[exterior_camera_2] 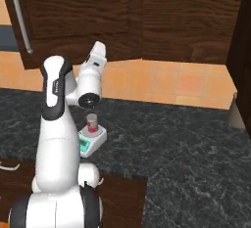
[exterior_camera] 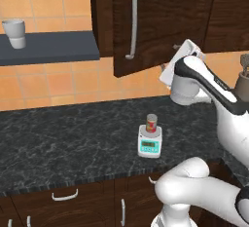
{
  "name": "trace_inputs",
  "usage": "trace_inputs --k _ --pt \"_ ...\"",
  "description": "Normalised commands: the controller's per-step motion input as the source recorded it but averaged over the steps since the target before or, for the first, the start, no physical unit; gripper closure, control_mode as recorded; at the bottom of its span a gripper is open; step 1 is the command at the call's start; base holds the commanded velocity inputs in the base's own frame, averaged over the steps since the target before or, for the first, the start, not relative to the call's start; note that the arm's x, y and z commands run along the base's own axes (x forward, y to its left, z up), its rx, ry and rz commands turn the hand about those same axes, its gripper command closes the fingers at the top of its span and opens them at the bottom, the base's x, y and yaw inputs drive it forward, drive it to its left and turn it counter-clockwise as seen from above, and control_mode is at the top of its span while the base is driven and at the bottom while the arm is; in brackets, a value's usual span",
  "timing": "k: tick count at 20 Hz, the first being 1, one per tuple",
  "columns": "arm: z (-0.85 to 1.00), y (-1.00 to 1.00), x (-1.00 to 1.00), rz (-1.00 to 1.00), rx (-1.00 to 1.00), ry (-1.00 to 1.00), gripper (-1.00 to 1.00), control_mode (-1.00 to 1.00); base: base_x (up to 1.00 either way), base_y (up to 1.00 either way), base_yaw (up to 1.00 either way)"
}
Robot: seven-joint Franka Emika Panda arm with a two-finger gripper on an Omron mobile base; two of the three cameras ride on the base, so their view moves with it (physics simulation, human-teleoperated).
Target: Pick the canned food and place it on the digital scale for weighing, and close the cabinet.
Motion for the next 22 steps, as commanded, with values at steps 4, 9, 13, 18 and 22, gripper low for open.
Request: trace_inputs --k 4,9,13,18,22 --pt "0.42 -0.13 0.19 0.37 -0.08 0.28 -1.0 -1.0 0.0 0.0 0.0" --pt "0.81 -0.58 -0.07 0.5 0.0 0.04 -1.0 -1.0 0.0 0.0 0.0" --pt "1.0 -0.57 -0.05 0.44 0.0 -0.01 -1.0 -1.0 0.0 0.0 0.0" --pt "1.0 -0.06 0.14 0.29 -0.13 0.26 -1.0 -1.0 0.0 0.0 0.0" --pt "1.0 -0.05 0.59 0.24 -0.13 0.37 -1.0 -1.0 0.0 0.0 0.0"
